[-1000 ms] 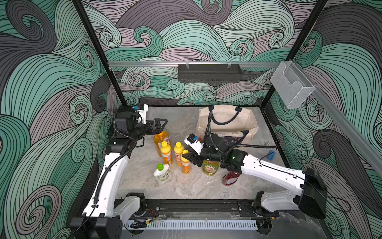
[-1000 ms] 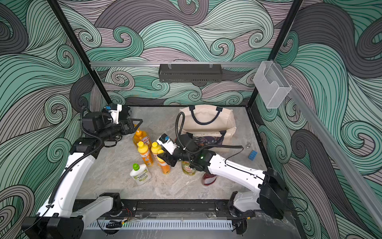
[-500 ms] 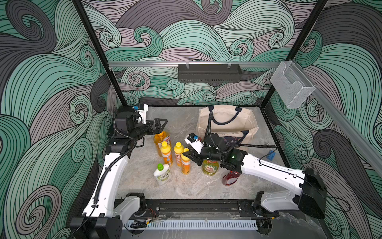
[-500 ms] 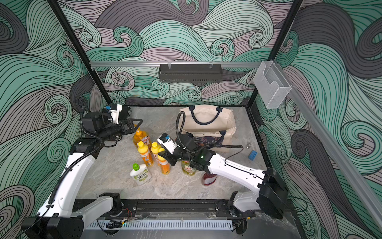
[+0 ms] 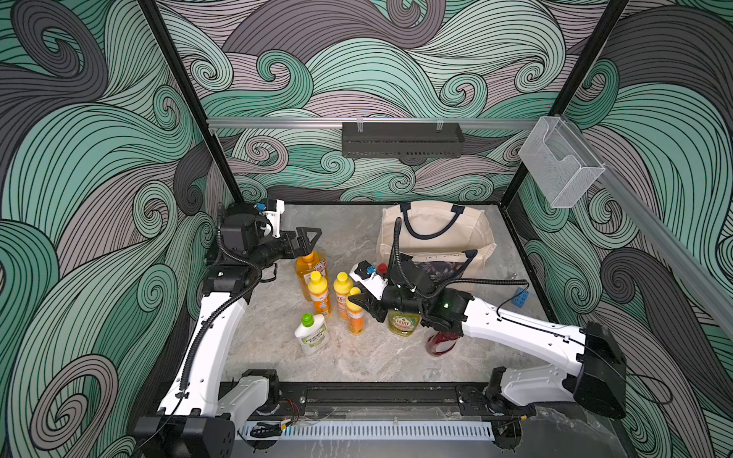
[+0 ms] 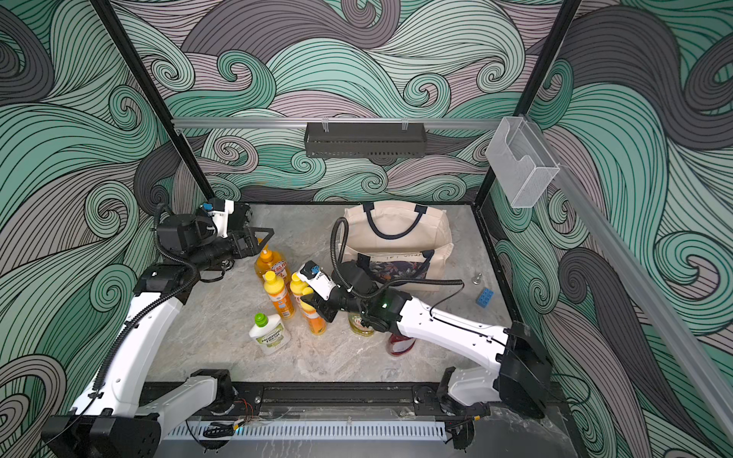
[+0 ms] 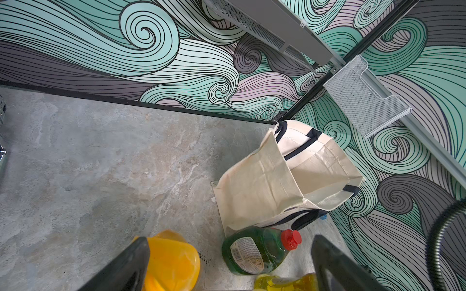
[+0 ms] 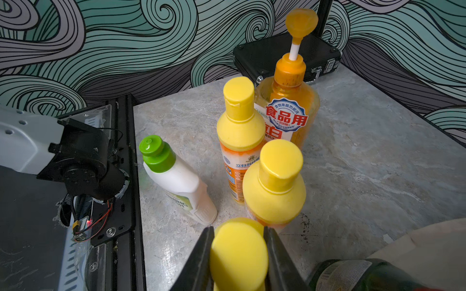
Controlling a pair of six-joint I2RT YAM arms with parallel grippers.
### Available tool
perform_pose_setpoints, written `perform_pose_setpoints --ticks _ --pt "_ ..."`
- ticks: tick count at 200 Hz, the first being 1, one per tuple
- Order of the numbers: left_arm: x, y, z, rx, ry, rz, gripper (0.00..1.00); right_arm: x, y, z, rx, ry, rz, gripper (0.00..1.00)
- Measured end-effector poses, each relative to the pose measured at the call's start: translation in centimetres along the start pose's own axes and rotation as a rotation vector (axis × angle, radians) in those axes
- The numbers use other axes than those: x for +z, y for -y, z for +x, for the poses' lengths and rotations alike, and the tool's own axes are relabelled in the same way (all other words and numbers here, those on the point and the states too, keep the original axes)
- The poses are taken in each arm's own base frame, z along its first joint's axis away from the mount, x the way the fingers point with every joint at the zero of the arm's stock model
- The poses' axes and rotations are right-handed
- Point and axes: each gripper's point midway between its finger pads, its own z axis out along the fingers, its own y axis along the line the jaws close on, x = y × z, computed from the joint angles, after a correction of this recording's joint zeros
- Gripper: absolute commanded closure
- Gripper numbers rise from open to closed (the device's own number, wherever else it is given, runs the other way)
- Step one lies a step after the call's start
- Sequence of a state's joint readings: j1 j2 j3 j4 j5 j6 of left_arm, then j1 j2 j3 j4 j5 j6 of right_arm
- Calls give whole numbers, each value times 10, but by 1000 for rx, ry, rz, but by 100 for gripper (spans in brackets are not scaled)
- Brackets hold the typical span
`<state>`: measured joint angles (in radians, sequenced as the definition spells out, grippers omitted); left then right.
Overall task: Pack dish soap into the shopping bag
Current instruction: Pick up the bottle of dish soap at the center of the board.
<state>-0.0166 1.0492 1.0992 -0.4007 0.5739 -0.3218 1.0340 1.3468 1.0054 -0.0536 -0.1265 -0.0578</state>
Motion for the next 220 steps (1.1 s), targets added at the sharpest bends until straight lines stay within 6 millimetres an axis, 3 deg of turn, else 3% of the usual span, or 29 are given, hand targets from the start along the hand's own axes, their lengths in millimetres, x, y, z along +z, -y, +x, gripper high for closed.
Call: perform_pose_setpoints --ticks 51,105,161,192,220 --pt "-4 4 1 34 -24 -1 1 -6 5 2 -4 -59 33 100" --pt "-24 26 -29 105 30 8 1 -18 7 7 -9 -111 50 100" --pt "-24 39 -25 67 10 75 1 -27 9 5 -24 -139 62 100" --pt "-19 56 -18 70 -20 128 1 -32 10 -5 -27 -129 71 100" --pt "-8 76 -12 88 -69 184 1 -40 15 -26 -26 -94 84 100"
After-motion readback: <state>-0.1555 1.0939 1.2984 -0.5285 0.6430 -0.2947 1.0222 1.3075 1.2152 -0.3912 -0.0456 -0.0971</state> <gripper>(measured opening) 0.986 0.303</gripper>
